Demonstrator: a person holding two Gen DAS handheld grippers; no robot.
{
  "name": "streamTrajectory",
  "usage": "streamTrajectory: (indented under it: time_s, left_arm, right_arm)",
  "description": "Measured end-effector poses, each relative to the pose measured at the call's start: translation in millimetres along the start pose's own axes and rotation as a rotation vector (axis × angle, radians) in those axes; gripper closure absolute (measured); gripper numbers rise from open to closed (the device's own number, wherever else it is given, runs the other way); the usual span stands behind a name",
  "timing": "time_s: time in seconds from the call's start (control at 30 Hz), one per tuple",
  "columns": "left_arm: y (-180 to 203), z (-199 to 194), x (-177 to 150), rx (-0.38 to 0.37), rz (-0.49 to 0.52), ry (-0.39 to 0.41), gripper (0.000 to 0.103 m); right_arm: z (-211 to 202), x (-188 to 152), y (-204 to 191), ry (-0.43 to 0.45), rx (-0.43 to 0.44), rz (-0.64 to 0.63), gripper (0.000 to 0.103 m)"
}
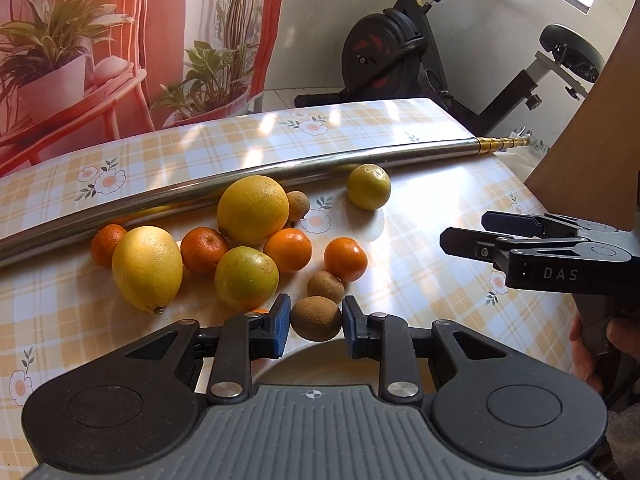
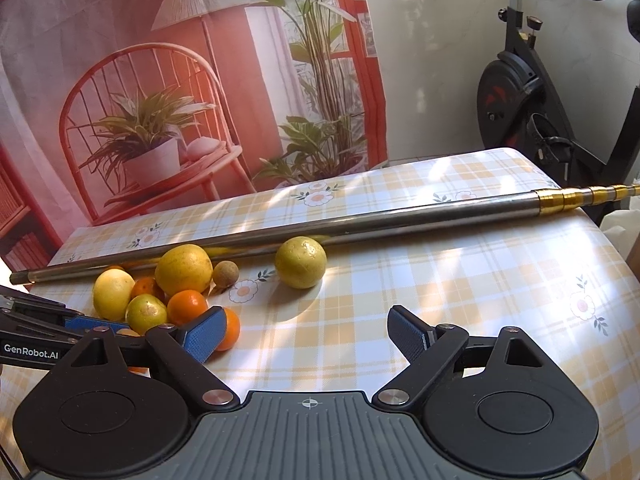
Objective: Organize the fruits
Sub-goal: 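Carry the kiwi over the white plate with the left tool while the right tool grasps a tangerine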
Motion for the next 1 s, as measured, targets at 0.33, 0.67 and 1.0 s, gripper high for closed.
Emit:
streamTrajectory:
  time_s: [0.33,0.67,1.0]
  left_arm:
    - [-29.4,-36.9,-25.8,0.138,-0.122,0.090,0.074]
    - [-41.9,-44.8,-40.0,0.125,-0.154,0.102,0.074]
    - [-46.4,-47.3,-50.1,0.095,-0.176,0.108,0.074]
  right_arm:
    - [51.5,-12.8,-30.9,-0.117,0.061,-0.002,0.034]
    - [86.9,-18.0,-59.0,-0.151,0.070,0.039,0.052]
    - [91.0,-23.2,-64.0,-0.186,0.045,0.039,0.068]
Point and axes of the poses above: each gripper's, at about its wrist camera, not at the fingertips, and z roughly the way its jaws point, y to its right, x to its top, the point moved 4 cm from there along z, roughly the way its jaws point, and after that the axes turned 12 degrees about y, right-handed, at the moved point
